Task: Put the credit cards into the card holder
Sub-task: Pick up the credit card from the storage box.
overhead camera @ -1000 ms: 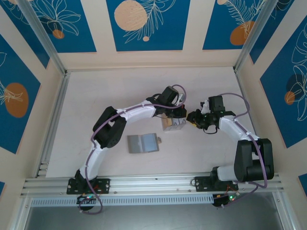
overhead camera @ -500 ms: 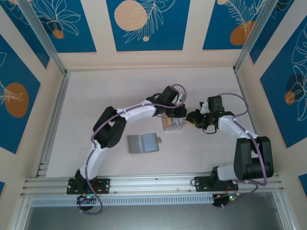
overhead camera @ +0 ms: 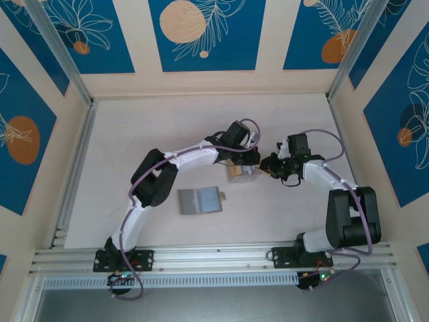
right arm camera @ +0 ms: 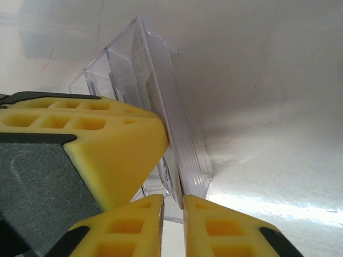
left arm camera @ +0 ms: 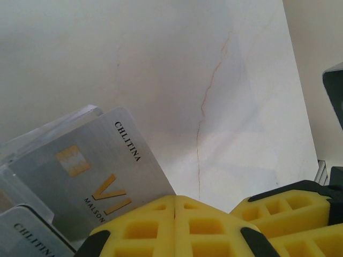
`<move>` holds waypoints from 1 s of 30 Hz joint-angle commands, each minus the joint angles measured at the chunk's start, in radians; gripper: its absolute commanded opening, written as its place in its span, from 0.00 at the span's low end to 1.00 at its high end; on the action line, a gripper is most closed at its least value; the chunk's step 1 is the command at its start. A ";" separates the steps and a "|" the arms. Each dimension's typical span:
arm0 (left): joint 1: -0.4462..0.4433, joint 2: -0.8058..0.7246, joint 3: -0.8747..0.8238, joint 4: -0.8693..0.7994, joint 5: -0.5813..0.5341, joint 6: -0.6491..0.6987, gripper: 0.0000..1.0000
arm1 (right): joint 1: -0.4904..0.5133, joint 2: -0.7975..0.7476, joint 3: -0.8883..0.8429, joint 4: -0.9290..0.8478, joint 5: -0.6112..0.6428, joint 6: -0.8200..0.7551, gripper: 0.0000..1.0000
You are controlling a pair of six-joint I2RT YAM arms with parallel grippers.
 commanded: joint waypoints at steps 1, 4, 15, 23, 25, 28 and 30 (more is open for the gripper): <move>-0.016 0.017 0.034 0.015 0.035 -0.013 0.03 | 0.012 0.012 0.027 0.013 -0.028 -0.004 0.16; -0.016 0.020 0.035 0.020 0.037 -0.019 0.03 | 0.016 0.010 0.028 0.011 -0.027 -0.007 0.13; -0.015 0.004 0.027 0.026 0.053 -0.022 0.03 | 0.023 0.004 0.050 -0.005 -0.017 -0.023 0.00; 0.025 -0.058 -0.041 0.101 0.096 -0.070 0.05 | 0.035 -0.042 0.062 -0.045 0.003 -0.036 0.00; 0.032 -0.073 -0.063 0.127 0.109 -0.082 0.06 | 0.035 -0.055 0.064 -0.054 0.006 -0.039 0.00; 0.045 -0.098 -0.092 0.159 0.127 -0.095 0.07 | 0.037 -0.071 0.072 -0.075 0.012 -0.046 0.00; 0.053 -0.116 -0.114 0.178 0.135 -0.103 0.08 | 0.037 -0.081 0.075 -0.085 0.011 -0.051 0.00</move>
